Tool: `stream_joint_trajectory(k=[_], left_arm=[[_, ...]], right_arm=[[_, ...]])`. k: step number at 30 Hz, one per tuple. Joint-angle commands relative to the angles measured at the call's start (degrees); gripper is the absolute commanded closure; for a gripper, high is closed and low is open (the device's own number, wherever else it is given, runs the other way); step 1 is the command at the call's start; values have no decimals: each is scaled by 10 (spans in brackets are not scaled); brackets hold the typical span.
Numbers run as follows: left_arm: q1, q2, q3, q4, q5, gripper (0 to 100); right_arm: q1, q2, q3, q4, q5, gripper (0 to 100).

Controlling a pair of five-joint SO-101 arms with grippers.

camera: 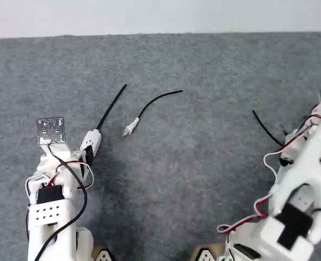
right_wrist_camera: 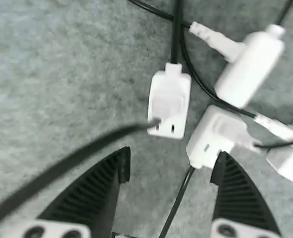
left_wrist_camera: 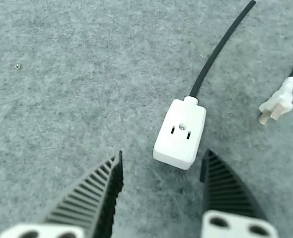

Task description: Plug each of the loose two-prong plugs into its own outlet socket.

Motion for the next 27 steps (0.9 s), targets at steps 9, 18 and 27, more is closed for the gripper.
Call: stream_joint_trajectory(k=[9, 18, 27], left_arm=[[72, 244, -193, -1, -43, 761], [84, 435, -298, -41, -113, 761], [87, 462, -339, 16, -128, 761]], right_arm=[[-176, -151, 231, -108, -147, 747], [-247, -154, 389, -283, -162, 747], [-247, -154, 389, -284, -161, 747]])
